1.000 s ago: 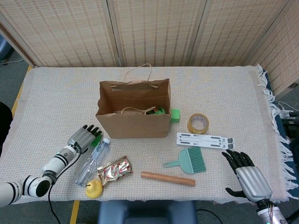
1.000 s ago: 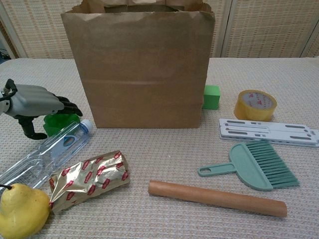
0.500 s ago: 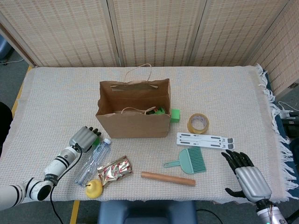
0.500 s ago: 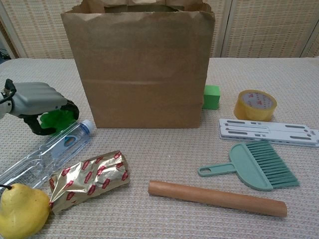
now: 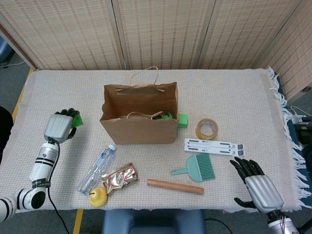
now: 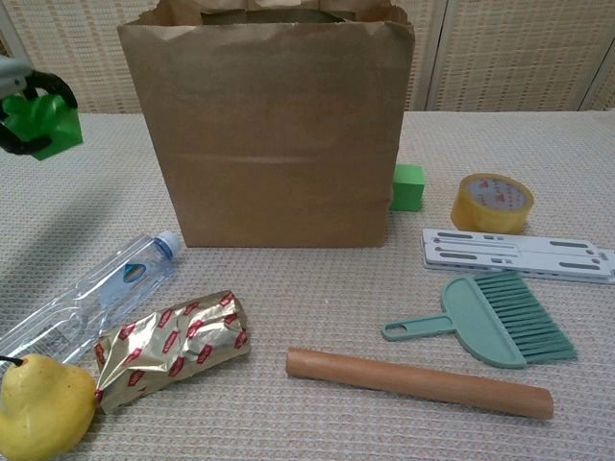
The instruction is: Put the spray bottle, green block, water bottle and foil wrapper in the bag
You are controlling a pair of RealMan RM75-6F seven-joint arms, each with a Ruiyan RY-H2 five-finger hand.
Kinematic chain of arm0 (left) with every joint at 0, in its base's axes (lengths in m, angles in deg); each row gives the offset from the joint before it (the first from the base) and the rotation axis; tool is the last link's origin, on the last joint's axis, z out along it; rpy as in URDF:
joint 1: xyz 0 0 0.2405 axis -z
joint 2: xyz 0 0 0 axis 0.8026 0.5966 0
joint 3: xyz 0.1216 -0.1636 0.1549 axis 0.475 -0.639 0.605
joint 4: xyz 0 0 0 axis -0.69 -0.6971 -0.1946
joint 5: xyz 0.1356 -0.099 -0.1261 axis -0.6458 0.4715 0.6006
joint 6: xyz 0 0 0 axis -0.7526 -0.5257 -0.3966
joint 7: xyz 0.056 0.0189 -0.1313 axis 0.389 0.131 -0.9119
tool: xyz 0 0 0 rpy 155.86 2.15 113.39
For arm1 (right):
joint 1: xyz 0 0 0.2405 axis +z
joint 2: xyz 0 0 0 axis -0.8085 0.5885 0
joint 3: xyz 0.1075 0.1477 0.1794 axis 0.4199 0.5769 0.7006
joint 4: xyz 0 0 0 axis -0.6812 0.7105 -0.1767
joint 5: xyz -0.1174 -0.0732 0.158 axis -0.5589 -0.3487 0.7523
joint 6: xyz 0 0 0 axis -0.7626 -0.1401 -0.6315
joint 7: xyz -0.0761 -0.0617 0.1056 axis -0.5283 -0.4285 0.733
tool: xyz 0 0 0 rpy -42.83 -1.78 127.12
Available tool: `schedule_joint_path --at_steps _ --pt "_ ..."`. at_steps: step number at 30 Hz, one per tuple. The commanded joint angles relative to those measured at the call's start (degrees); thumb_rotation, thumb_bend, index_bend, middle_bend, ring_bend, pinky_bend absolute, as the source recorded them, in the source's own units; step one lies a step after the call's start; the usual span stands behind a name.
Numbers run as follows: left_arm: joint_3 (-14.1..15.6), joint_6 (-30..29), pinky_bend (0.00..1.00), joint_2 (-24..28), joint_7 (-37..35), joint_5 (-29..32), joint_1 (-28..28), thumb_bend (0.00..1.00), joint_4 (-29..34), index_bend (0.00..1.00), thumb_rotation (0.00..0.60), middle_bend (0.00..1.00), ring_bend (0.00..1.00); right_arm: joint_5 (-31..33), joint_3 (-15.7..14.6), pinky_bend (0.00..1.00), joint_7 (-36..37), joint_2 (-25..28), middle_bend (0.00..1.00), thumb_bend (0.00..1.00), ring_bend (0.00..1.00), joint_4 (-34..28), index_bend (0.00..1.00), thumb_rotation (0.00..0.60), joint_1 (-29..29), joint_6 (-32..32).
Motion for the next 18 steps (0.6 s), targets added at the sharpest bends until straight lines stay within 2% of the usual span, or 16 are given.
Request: schedule_joint_path --at_steps 1,2,3,5,6,11,13,14,18 --pt "-18.7 -7.7 0.71 -1.5 -13.8 19.9 -5.3 0.63 10.1 0.63 0.600 0.63 0.55 -0.7 -0.3 0.00 0.0 0.1 0.00 0.06 0.00 -0.1 0.00 0.600 -0.2 0.2" --pt "-24.0 -7.3 0.71 -0.5 -17.9 25.6 -6.0 0.64 14.1 0.63 0.600 0.62 0.55 -1.0 -0.4 0.00 0.1 0.1 0.00 0.06 0.00 -0.2 0.00 0.600 -0.3 0.2" --pt "-27.4 -6.8 0.71 0.6 -20.2 28.9 -6.4 0.64 16.4 0.63 0.600 0.63 0.55 -1.2 -0.5 0.00 0.1 0.1 0.00 0.06 0.00 -0.2 0.00 0.600 -0.3 0.3" --pt "-32.3 -5.4 0.71 3.2 -23.3 32.2 -7.1 0.64 19.8 0.63 0.600 0.63 0.55 -1.6 -0.6 0.00 0.0 0.2 0.00 0.06 0.00 -0.2 0.00 0.600 -0.5 0.5" --pt "-33.2 -5.1 0.71 4.1 -24.1 31.7 -7.3 0.64 20.8 0.63 0.600 0.63 0.55 -1.8 -0.7 0.00 0.0 0.2 0.00 0.06 0.00 -0.2 0.00 0.600 -0.5 0.5" --pt "-34.5 -5.0 0.71 5.4 -26.2 29.1 -7.7 0.64 23.2 0.63 0.600 0.63 0.55 -2.1 -0.7 0.00 -0.1 0.2 0.00 0.06 0.00 -0.2 0.00 0.600 -0.6 0.6" --pt "-35.6 -4.4 0.71 6.3 -27.8 27.2 -7.5 0.64 26.0 0.63 0.600 0.62 0.55 -2.3 -0.8 0.00 -0.3 0.1 0.00 0.06 0.00 -0.2 0.00 0.600 -0.7 0.6" --pt "-35.8 -3.5 0.71 6.6 -27.2 24.1 -5.9 0.64 28.7 0.63 0.600 0.62 0.55 -2.5 -0.9 0.00 -0.4 0.1 0.00 0.06 0.00 -0.2 0.00 0.600 -0.8 0.7" --pt "-34.6 -3.2 0.71 6.0 -25.4 23.2 -2.9 0.64 32.3 0.63 0.600 0.63 0.55 -2.6 -0.9 0.00 -0.3 0.2 0.00 0.06 0.00 -0.2 0.00 0.600 -0.8 0.7"
